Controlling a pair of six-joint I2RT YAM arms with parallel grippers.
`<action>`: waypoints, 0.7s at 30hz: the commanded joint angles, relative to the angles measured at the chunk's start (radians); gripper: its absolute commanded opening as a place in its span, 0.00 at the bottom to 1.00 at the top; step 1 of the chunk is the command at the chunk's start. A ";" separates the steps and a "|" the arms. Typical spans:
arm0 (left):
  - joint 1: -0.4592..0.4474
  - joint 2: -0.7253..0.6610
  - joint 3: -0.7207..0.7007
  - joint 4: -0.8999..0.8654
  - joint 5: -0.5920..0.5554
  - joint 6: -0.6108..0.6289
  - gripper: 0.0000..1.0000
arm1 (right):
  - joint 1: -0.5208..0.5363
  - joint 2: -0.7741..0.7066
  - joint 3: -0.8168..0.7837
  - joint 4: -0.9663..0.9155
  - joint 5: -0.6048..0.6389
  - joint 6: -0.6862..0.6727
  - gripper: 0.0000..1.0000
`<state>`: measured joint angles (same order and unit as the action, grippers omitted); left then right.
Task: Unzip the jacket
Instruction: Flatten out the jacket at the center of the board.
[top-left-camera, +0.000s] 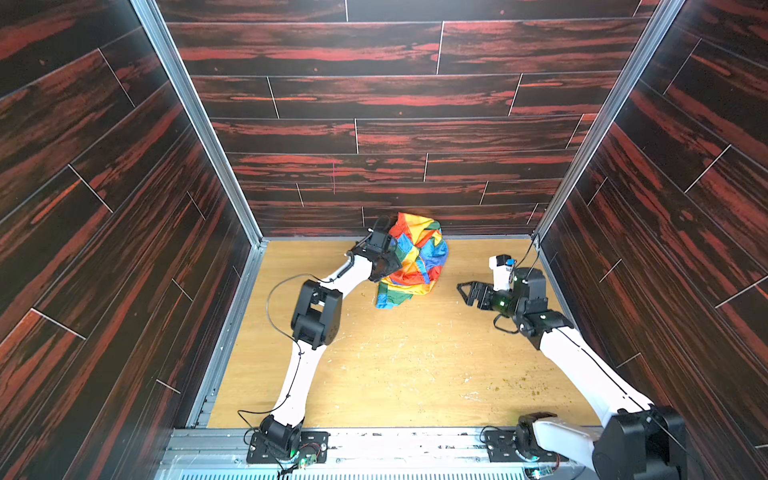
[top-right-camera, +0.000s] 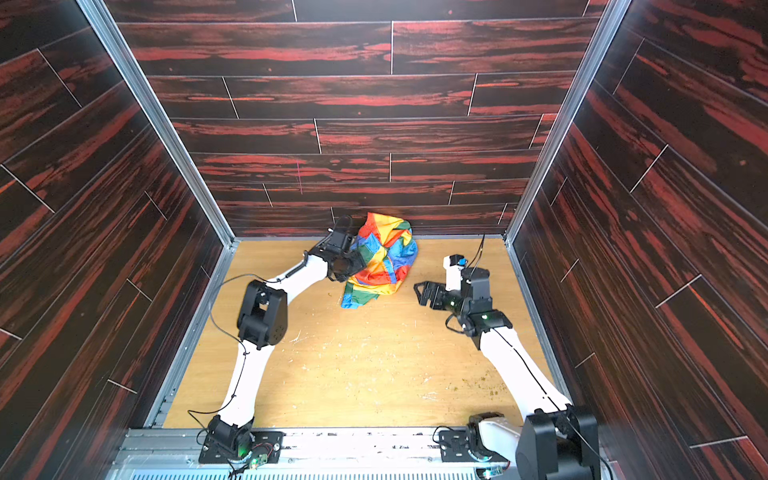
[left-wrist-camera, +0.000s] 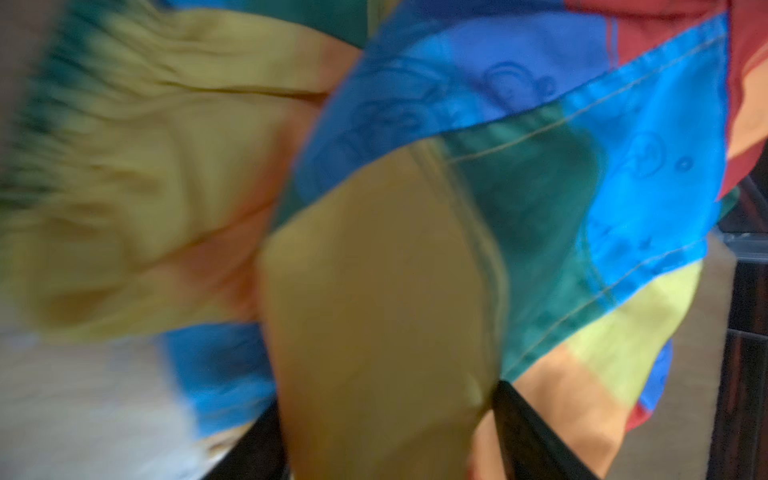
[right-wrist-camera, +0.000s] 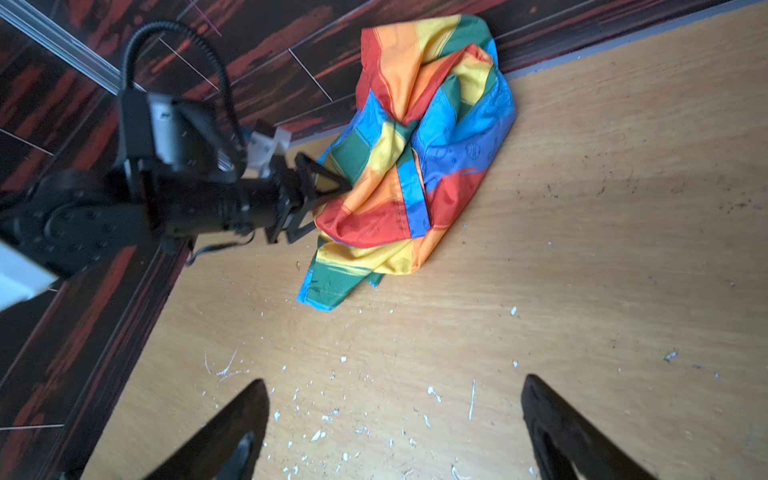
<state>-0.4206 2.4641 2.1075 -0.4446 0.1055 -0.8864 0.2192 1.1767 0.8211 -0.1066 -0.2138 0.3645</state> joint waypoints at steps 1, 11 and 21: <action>-0.004 0.044 0.130 -0.088 0.025 -0.043 0.33 | 0.035 -0.023 -0.005 -0.033 0.068 -0.013 0.95; -0.110 -0.411 -0.074 -0.071 -0.189 0.189 0.00 | 0.152 -0.083 -0.096 0.222 0.168 -0.298 0.94; -0.222 -0.857 -0.385 0.050 -0.304 0.122 0.00 | 0.298 -0.002 -0.055 0.415 0.030 -0.407 0.99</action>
<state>-0.6281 1.6737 1.7866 -0.4355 -0.1249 -0.7280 0.4526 1.1362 0.7288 0.2447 -0.1490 0.0238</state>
